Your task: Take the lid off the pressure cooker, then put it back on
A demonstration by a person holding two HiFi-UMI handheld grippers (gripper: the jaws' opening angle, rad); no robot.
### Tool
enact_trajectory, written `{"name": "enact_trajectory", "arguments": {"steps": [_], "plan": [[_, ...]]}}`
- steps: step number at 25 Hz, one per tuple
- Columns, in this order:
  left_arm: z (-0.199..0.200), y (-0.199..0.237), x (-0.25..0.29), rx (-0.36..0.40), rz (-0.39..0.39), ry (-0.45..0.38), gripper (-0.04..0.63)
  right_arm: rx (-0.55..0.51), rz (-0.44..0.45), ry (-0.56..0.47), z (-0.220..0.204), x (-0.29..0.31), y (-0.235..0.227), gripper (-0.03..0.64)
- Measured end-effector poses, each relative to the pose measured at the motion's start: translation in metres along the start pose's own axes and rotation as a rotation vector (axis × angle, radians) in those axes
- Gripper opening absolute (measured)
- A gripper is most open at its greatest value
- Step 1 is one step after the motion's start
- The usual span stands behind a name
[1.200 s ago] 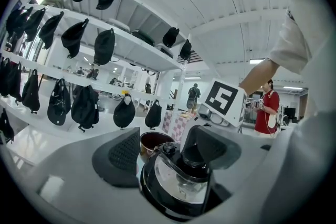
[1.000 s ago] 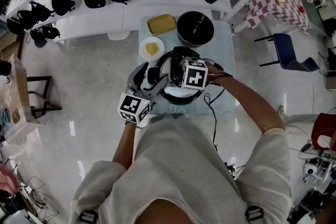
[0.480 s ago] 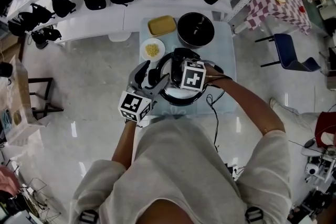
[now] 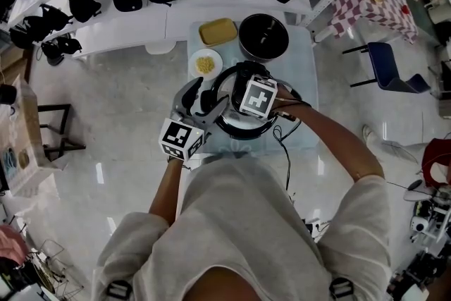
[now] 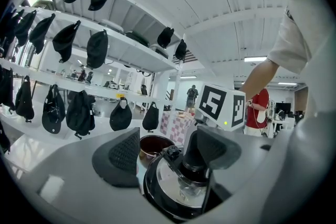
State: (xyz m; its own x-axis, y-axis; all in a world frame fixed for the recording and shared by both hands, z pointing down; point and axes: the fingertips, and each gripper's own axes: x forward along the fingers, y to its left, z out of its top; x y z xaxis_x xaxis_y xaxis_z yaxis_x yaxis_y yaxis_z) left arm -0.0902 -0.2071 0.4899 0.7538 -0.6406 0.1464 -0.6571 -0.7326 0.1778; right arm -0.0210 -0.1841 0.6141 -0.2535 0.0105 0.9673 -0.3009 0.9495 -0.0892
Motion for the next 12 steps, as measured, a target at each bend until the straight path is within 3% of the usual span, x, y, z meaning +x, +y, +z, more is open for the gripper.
{"name": "enact_trajectory", "arguments": {"steps": [3, 9, 12], "plan": [[0.001, 0.0, 0.001, -0.001, -0.007, -0.005, 0.322, 0.079, -0.057, 0.01, -0.012, 0.016, -0.015, 0.272], [0.003, -0.002, 0.005, 0.01, -0.023, 0.0, 0.322, 0.299, -0.053, 0.013, -0.007, -0.006, -0.005, 0.272], [0.001, -0.002, 0.006, 0.013, -0.022, 0.011, 0.322, 0.335, -0.073, -0.001, -0.005, -0.005, -0.007, 0.272]]}}
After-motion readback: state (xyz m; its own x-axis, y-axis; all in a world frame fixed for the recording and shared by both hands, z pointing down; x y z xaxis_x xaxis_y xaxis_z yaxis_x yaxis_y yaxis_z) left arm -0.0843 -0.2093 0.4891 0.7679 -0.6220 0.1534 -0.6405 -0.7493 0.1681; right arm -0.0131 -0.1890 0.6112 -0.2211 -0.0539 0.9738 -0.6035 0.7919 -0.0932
